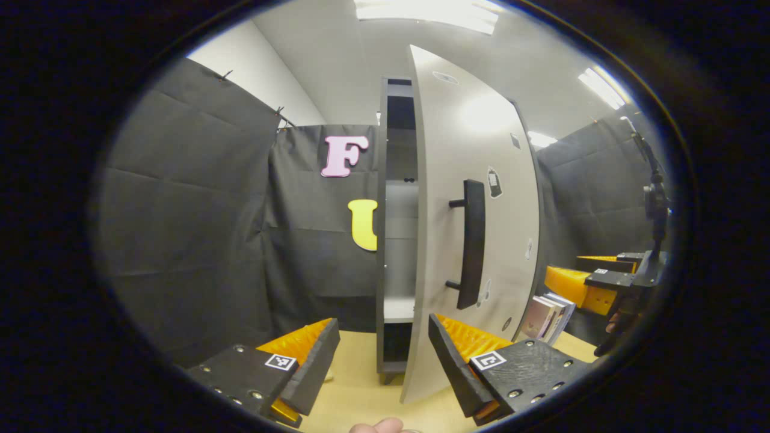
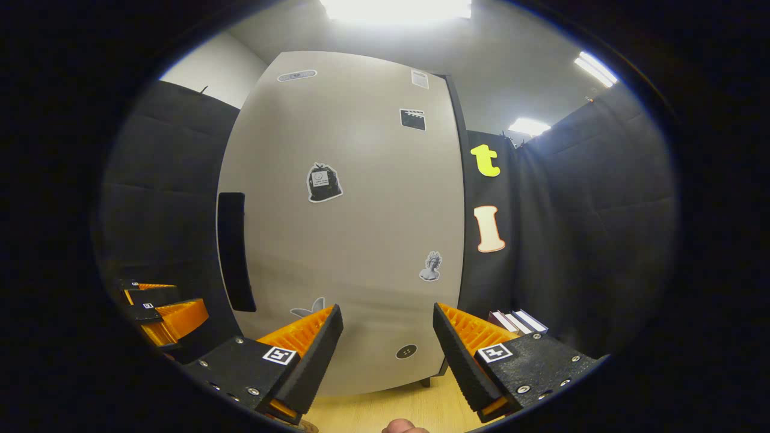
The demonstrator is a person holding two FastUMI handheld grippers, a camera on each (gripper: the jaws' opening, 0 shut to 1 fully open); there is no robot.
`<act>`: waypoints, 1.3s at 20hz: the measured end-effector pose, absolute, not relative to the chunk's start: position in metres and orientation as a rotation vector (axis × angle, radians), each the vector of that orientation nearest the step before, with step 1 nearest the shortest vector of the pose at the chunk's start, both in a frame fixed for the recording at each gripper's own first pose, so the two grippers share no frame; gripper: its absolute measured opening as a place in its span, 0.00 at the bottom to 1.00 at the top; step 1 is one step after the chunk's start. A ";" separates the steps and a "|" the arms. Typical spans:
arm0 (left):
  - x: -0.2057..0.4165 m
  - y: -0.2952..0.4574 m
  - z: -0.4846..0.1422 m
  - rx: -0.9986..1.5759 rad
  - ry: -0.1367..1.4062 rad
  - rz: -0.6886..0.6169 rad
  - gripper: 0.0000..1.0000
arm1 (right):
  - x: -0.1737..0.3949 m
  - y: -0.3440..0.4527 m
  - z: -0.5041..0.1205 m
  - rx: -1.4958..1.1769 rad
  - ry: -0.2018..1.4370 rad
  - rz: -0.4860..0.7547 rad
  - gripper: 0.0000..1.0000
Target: Open the cabinet door with the right hand, grasp the bottle in the cabinet with the left hand and place it on the coaster, then close the cabinet door with the right hand.
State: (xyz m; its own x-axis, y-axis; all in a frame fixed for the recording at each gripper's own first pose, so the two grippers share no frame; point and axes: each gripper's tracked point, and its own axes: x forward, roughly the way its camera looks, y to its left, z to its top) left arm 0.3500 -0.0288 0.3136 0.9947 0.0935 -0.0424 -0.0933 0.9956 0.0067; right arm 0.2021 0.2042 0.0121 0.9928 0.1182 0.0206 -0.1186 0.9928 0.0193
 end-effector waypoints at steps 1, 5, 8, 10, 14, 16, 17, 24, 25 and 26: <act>0.354 -0.039 0.313 0.014 0.045 0.084 0.89 | 0.206 0.202 0.011 0.019 -0.013 0.118 0.94; 0.356 -0.077 0.316 0.067 0.072 0.048 0.88 | 0.214 0.191 0.002 0.049 0.029 0.117 0.94; 0.357 -0.096 0.317 0.098 0.073 0.030 0.89 | 0.220 0.181 -0.003 0.042 0.064 0.102 0.94; 0.361 -0.101 0.321 0.106 0.055 0.036 0.87 | 0.227 0.180 0.000 0.057 0.057 0.105 0.94; 0.370 -0.107 0.328 0.085 0.041 0.042 0.89 | 0.229 0.179 0.014 0.051 0.027 0.124 0.94; 0.374 -0.103 0.335 0.125 0.041 0.079 0.87 | 0.229 0.180 0.015 0.047 0.012 0.128 0.94; 0.373 -0.100 0.339 0.137 0.032 0.099 0.89 | 0.229 0.183 0.014 0.047 0.014 0.137 0.94; 0.374 -0.114 0.337 0.072 0.048 0.077 0.88 | 0.222 0.191 0.008 0.046 0.039 0.155 0.94; 0.373 -0.113 0.338 0.075 0.051 0.082 0.87 | 0.221 0.190 0.009 0.048 0.035 0.150 0.94; 0.374 -0.113 0.341 0.076 0.044 0.083 0.89 | 0.221 0.190 0.009 0.055 0.031 0.142 0.94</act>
